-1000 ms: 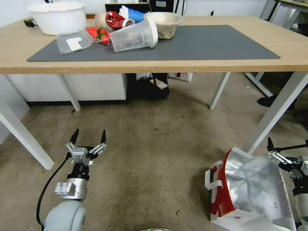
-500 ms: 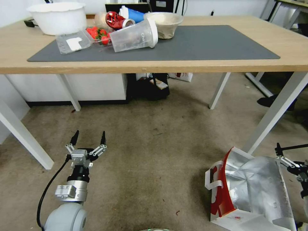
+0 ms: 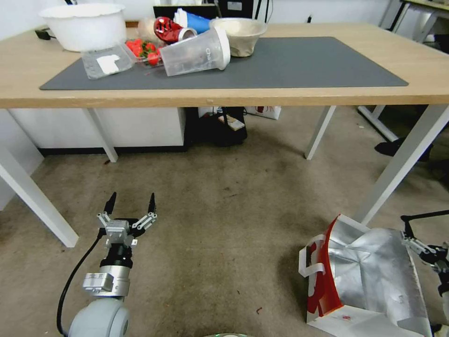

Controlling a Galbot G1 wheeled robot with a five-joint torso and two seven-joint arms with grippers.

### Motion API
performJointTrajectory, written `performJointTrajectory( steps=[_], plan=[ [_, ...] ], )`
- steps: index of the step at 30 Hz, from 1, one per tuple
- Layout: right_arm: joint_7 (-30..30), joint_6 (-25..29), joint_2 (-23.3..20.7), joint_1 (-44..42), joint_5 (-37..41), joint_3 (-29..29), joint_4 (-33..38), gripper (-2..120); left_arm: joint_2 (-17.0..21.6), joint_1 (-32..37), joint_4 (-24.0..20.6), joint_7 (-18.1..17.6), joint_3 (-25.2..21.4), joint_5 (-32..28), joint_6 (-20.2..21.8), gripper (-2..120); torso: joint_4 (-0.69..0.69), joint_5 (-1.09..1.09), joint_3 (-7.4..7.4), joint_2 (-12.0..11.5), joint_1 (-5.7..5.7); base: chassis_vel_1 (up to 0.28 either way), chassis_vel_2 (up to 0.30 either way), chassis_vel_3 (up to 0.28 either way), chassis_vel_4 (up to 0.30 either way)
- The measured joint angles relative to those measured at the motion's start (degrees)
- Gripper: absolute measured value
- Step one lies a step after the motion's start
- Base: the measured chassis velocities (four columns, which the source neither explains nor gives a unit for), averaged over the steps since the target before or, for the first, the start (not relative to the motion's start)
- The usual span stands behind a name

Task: Pick up the food delivery bag from the floor and place it on the table.

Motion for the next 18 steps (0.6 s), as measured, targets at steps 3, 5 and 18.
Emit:
performJointTrajectory(
  steps=[3, 5, 18],
  plan=[
    [-0.2, -0.86, -0.45, 0.23, 1.18, -0.25, -1.0, 100, -0.06, 0.06, 0.04, 0.13, -0.05, -0.02, -0.01, 98, 0.0, 0.0, 0.0, 0.0, 0.0, 0.0, 0.0, 0.0, 0.0],
    [-0.36, -1.74, -0.76, 0.52, 1.86, -0.53, -1.75, 100, -0.05, -0.02, 0.04, 0.19, -0.09, -0.08, 0.0, 98, 0.0, 0.0, 0.0, 0.0, 0.0, 0.0, 0.0, 0.0, 0.0],
    [-1.1, -4.74, -1.76, 2.41, 1.17, -1.94, -4.88, 100, -0.42, -0.2, 0.26, 0.21, -0.4, -0.25, 0.02, 98, 0.0, 0.0, 0.0, 0.0, 0.0, 0.0, 0.0, 0.0, 0.0]
  ],
)
